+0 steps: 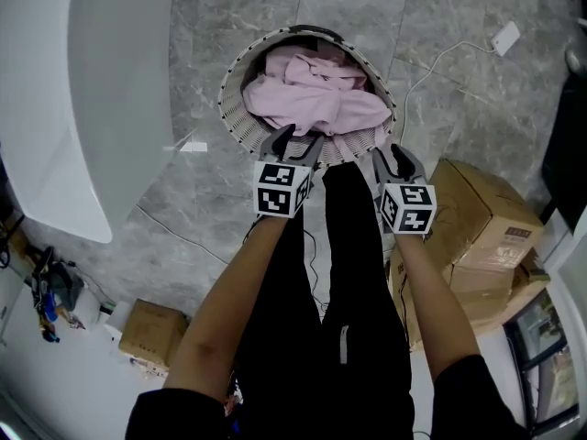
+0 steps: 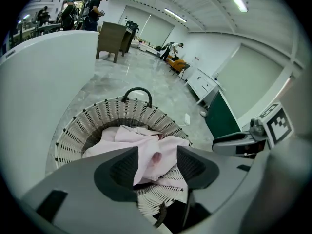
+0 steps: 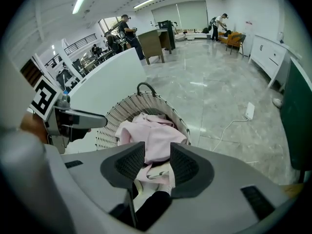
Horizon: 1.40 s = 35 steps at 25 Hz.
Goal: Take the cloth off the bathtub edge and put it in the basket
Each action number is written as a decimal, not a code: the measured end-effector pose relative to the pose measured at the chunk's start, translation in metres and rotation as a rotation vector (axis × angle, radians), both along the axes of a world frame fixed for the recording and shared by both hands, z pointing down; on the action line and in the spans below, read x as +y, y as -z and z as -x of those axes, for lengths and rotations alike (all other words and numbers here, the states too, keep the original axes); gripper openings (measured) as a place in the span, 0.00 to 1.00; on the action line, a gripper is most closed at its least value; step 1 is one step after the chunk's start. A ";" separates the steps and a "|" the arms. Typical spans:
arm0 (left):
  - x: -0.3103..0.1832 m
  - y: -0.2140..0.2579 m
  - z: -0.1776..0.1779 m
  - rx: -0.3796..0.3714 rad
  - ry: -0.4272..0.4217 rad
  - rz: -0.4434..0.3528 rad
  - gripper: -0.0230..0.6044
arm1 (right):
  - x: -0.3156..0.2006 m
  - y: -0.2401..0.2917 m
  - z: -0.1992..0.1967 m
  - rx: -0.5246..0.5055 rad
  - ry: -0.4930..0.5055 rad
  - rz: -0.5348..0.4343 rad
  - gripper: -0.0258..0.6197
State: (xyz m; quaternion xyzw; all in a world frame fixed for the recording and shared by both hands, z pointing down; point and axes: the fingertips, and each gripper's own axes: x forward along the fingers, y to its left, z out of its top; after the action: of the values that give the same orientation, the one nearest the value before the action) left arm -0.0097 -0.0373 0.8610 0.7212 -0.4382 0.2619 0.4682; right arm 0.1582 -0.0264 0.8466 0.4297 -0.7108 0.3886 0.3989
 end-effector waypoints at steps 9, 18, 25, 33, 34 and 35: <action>0.012 -0.007 -0.047 0.041 -0.078 -0.023 0.44 | 0.030 -0.054 -0.025 0.018 -0.007 0.066 0.29; 0.016 -0.027 -0.075 0.045 -0.103 -0.008 0.44 | 0.060 -0.117 -0.042 0.082 0.054 0.166 0.29; 0.019 -0.031 -0.092 0.062 -0.143 -0.002 0.44 | 0.060 -0.131 -0.038 0.084 0.079 0.160 0.12; 0.007 -0.016 -0.073 0.049 -0.112 -0.023 0.44 | 0.054 -0.096 -0.038 0.043 0.092 0.136 0.10; 0.004 -0.013 -0.068 0.048 -0.099 -0.030 0.44 | 0.050 -0.088 -0.036 0.022 0.081 0.129 0.10; 0.002 -0.009 -0.063 0.047 -0.086 -0.036 0.44 | 0.046 -0.079 -0.033 0.003 0.070 0.122 0.10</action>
State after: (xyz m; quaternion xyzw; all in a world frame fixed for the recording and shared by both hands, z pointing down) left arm 0.0537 -0.0357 0.8699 0.7537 -0.4002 0.2568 0.4537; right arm 0.1913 0.0192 0.9255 0.3802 -0.6998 0.4162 0.4387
